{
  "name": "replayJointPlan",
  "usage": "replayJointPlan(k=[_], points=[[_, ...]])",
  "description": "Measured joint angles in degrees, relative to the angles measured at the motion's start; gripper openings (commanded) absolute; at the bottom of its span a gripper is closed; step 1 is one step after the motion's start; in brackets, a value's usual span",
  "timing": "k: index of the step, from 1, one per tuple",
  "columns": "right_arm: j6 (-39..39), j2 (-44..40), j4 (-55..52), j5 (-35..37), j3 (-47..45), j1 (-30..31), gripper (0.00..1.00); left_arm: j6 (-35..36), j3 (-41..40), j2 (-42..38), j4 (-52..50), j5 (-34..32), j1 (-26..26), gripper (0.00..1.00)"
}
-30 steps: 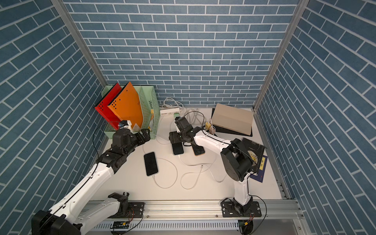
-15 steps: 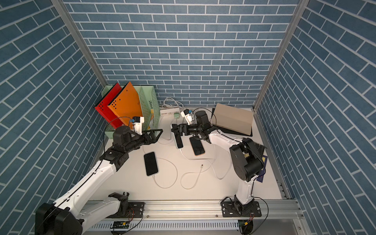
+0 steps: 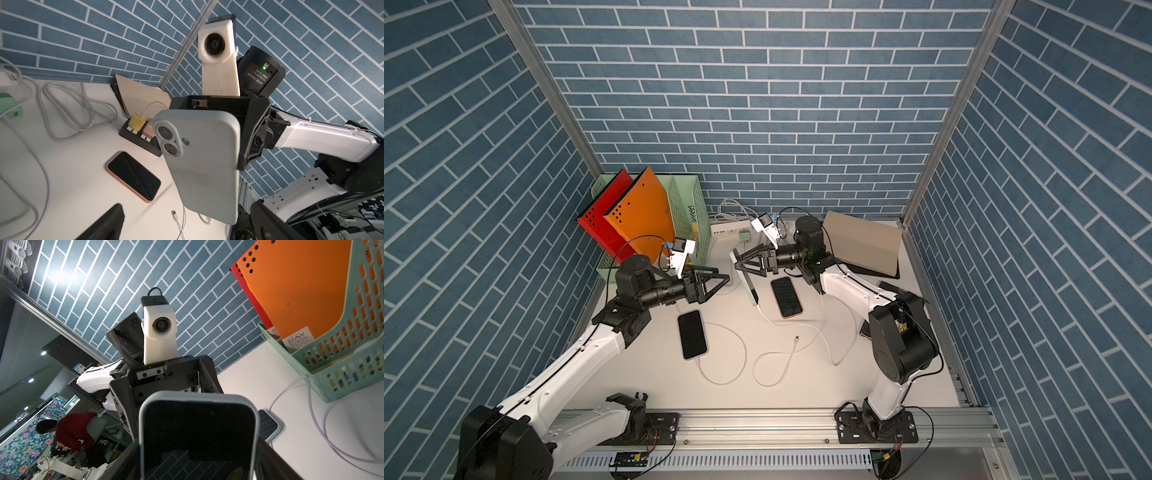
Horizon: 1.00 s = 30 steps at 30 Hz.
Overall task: Unplug the charging cable from the phone
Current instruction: Pick up the phone at the center of the board.
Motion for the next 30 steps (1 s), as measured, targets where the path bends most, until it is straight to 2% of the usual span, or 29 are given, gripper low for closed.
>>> replayJointPlan(k=[10,30], points=[[6.7,-2.3,8.5,-2.1,-0.5,0.5,0.09,2.7,3.8,6.8,0.1,2.9,-6.5,1.0],[14.8,-4.1,20.8,1.0,-4.2,0.5,0.05,4.8,5.7,7.1,0.1,4.0,-8.4,1.0]])
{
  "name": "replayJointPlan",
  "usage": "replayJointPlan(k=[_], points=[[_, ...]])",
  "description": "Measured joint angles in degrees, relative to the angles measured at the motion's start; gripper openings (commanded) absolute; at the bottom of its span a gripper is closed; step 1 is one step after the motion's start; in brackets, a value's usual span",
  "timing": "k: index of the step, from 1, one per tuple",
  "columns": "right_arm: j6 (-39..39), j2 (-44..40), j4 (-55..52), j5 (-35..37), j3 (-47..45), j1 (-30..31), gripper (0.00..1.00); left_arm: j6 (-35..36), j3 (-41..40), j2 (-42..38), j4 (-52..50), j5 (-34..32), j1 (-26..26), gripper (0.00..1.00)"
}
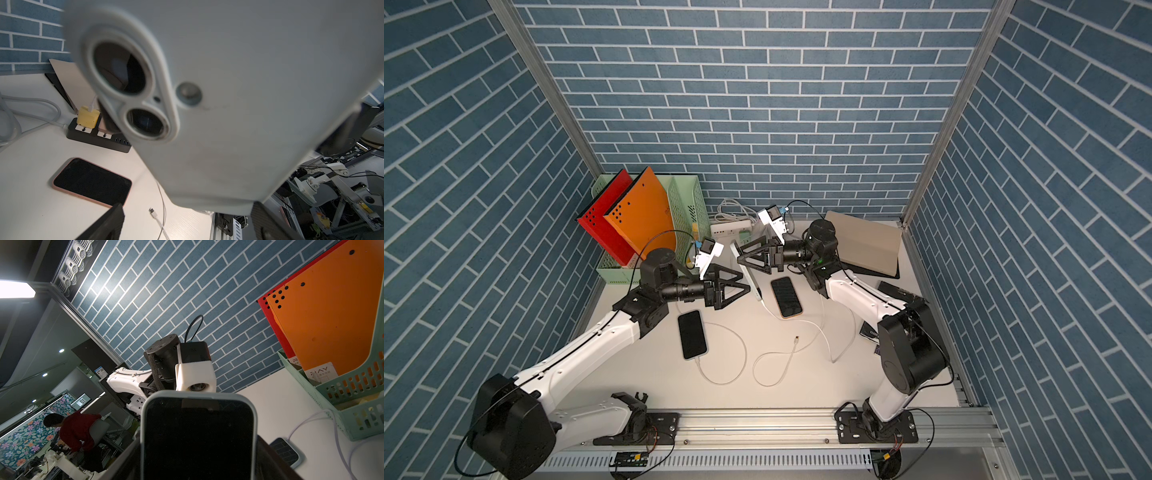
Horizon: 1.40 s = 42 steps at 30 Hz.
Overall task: Unplug the charging cable from the phone
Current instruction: Pick up the phone at the center of the board.
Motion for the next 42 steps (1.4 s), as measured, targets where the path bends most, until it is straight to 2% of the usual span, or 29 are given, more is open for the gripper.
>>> replayJointPlan(k=[11,22,26,28,29,33,35,38,42], points=[[1.0,-0.4,2.4,3.8,-2.2,1.2,0.03,0.0,1.6,0.2,0.9,0.6,-2.2,1.0],[4.5,-0.4,8.5,4.2,-3.2,1.8,0.02,0.0,2.5,0.9,1.3,0.1,-2.5,0.98],[4.6,-0.4,9.1,4.1,-3.2,1.8,0.02,0.3,2.5,0.9,1.3,-0.2,-2.5,0.83],[3.7,-0.4,9.8,4.0,-3.2,1.8,0.03,-0.6,2.5,0.9,1.0,-0.1,-2.5,0.69],[3.0,-0.4,10.3,4.0,-3.2,1.7,0.04,-0.8,2.4,0.9,0.9,0.0,-2.5,0.59],[2.9,-0.4,10.6,3.9,-3.2,1.7,0.15,-0.8,2.5,0.8,0.8,-0.4,-2.6,0.16],[2.9,-0.4,10.6,3.9,-3.2,1.6,0.32,-0.7,2.5,0.7,0.7,-0.7,-2.6,0.0],[2.8,-0.4,10.6,3.6,-3.2,1.5,0.6,-0.3,2.5,0.2,-0.2,-1.5,-2.8,0.0],[2.6,-0.5,10.6,3.4,-3.6,1.3,0.8,0.5,2.5,-0.9,-2.3,-2.8,-2.8,0.0]])
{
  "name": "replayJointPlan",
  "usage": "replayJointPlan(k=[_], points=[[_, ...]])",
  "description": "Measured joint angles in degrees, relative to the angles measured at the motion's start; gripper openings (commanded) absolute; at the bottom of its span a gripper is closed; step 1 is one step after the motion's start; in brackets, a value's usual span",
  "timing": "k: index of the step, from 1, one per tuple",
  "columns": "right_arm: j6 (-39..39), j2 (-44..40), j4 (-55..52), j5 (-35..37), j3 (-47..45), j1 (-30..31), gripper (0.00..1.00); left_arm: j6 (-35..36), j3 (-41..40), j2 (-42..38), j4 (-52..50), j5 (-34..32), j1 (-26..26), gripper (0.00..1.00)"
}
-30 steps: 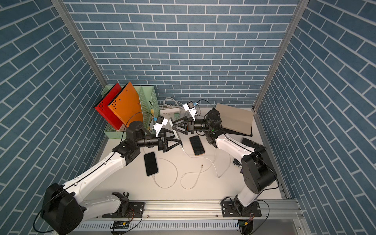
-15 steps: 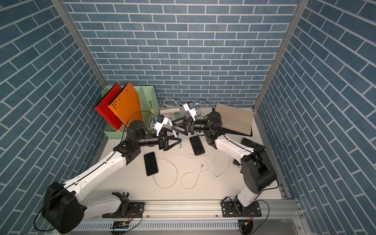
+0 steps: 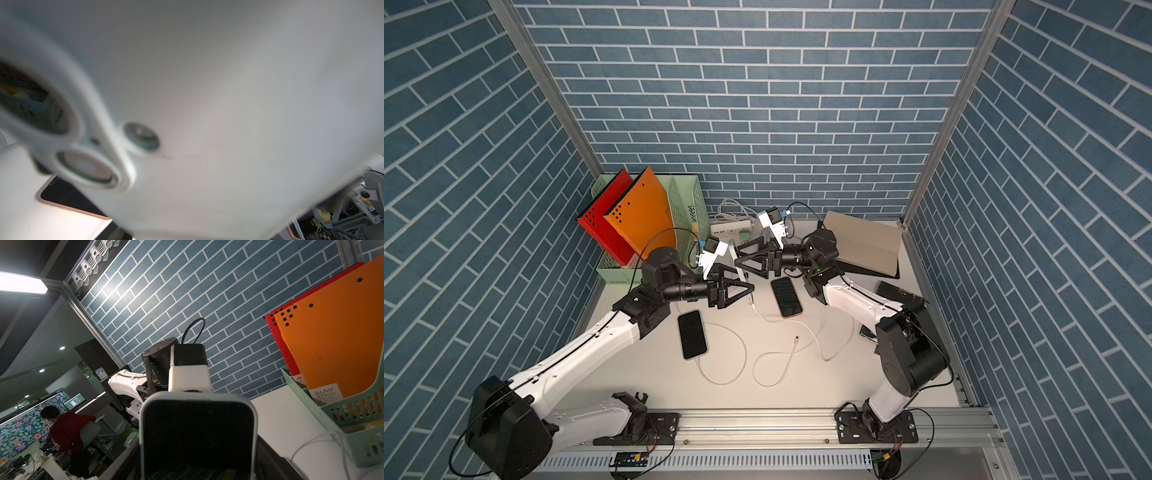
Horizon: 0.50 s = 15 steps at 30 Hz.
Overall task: Unplug the charging cable from the phone
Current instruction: Pick up the phone at the center of the board.
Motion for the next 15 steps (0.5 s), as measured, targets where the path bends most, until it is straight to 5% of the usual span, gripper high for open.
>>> replayJointPlan(k=[8,15], points=[[-2.3,-4.1,-7.4,1.4,-2.3,-1.0,0.94,1.2,0.0,-1.4,-1.6,-5.7,4.0,0.0],[-13.2,-8.4,-23.6,6.9,-2.4,-1.5,0.89,-0.9,-0.3,-1.4,-1.8,-13.5,7.1,0.0]])
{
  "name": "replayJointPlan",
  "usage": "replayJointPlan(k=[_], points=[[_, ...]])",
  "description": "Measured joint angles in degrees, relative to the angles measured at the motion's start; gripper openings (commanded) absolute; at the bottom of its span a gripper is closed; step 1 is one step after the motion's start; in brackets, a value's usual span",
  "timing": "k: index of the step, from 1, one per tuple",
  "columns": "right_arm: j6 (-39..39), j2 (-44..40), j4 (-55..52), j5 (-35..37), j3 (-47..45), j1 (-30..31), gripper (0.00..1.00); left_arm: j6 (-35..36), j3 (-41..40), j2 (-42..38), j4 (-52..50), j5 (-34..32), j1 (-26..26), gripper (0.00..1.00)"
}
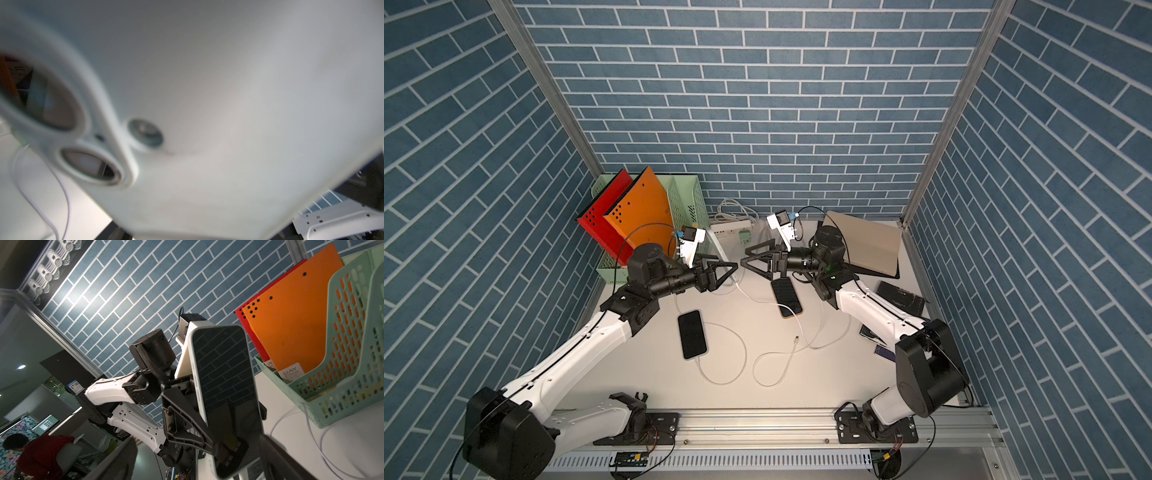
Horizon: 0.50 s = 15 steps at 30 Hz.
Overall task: Unplug the charging cable from the phone
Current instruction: Remove the charging cable from the phone.
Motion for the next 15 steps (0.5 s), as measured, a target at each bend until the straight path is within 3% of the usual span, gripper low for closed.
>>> replayJointPlan(k=[7,15], points=[[-12.3,-2.4,-15.1,10.7,0.0,0.5,0.7,-2.5,0.0,-0.1,-1.4,-8.3,0.4,0.0],[-22.5,-2.5,-22.4,19.9,-0.7,4.2,0.63,-4.0,0.0,0.0,-4.3,-11.8,0.5,0.0]])
